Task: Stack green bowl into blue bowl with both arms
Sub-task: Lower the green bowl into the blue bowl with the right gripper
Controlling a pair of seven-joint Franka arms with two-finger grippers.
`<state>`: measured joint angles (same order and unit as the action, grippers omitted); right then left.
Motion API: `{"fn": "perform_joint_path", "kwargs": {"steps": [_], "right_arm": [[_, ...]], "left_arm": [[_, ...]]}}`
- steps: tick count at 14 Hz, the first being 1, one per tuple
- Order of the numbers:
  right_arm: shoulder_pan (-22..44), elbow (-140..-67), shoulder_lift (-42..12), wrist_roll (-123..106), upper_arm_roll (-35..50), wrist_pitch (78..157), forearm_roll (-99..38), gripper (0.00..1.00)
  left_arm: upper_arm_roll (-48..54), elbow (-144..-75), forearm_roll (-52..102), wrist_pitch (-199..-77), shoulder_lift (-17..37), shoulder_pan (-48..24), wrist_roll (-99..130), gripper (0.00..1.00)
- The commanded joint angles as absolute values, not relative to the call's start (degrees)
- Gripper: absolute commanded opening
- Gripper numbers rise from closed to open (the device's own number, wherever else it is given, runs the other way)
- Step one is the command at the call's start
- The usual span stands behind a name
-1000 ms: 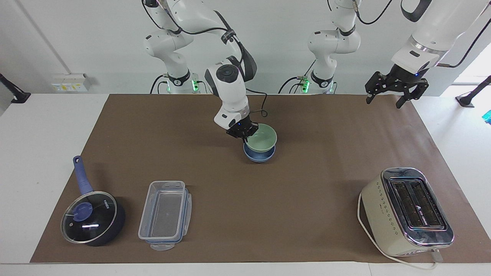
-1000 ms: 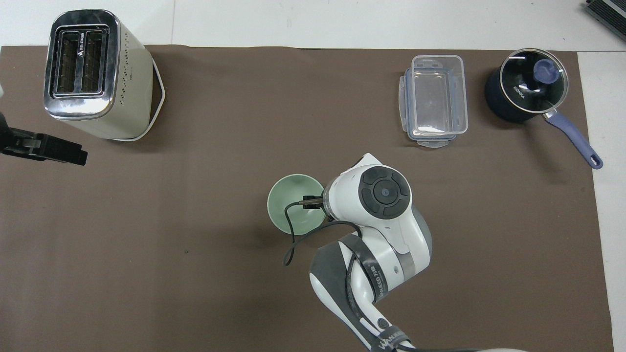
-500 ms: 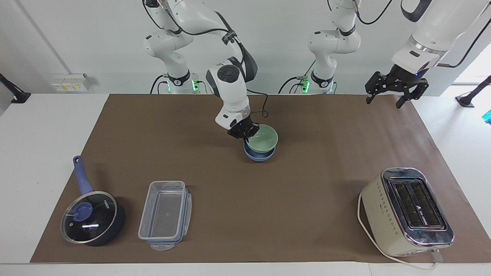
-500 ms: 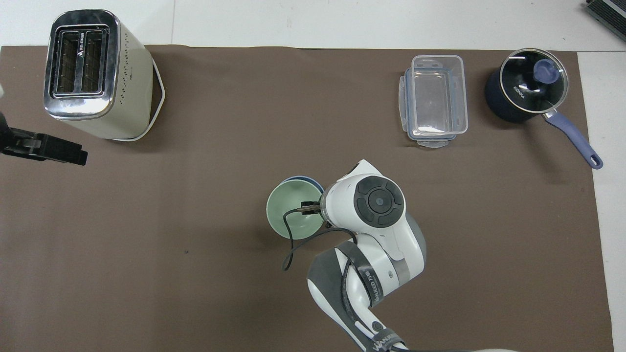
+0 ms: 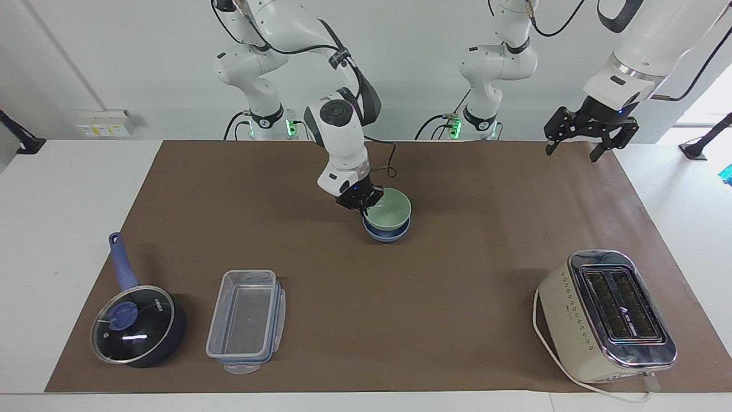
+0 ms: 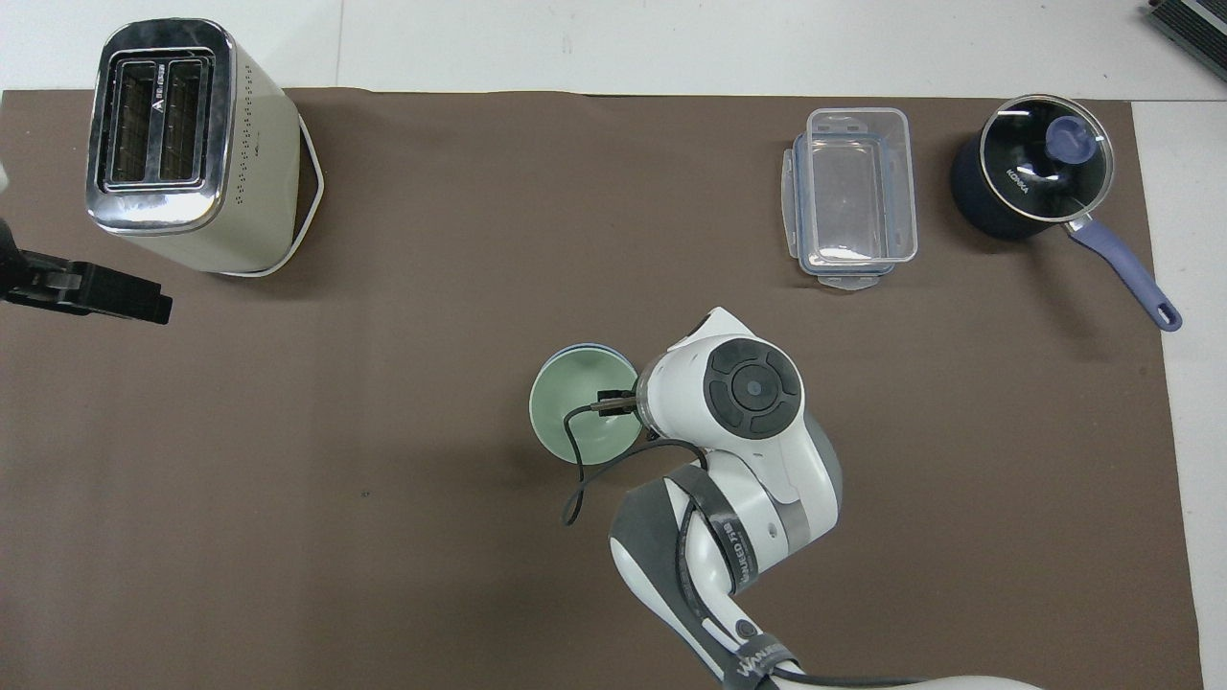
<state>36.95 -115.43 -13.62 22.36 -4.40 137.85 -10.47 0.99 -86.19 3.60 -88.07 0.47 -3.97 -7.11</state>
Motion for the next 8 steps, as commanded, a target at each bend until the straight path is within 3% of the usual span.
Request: {"fn": "perform_joint_path", "kwargs": {"steps": [1, 2, 3, 5, 6, 8], "right_arm": [[36.65, -115.66, -13.8, 21.09, -4.04, 139.04, -11.51, 0.0], [36.65, -115.75, -13.8, 20.83, -4.04, 138.96, -11.51, 0.01], [36.56, -115.84, -13.8, 20.66, -4.13, 138.78, -11.51, 0.15], [36.56, -115.75, -13.8, 20.83, -4.13, 138.6, -11.51, 0.68], [36.56, -115.49, -13.8, 20.74, -4.13, 138.52, -11.51, 1.0], [36.3, -114.61, -13.45, 20.66, -4.22, 137.9, -11.51, 1.0]], "left_arm": [[1.49, -85.78, 2.81, -87.36, 0.26, -3.43, -7.47, 1.0], [1.49, -85.78, 2.81, -87.36, 0.26, -3.51, -7.47, 1.0], [1.49, -85.87, 2.81, -87.36, 0.26, -3.52, -7.47, 1.0], [1.49, -85.96, 2.81, -87.36, 0.26, -3.52, -7.47, 1.0], [1.49, -86.04, 2.81, -87.45, 0.18, -3.43, -7.47, 1.0], [1.49, -86.04, 2.81, -87.45, 0.0, -3.51, -7.47, 1.0]]}}
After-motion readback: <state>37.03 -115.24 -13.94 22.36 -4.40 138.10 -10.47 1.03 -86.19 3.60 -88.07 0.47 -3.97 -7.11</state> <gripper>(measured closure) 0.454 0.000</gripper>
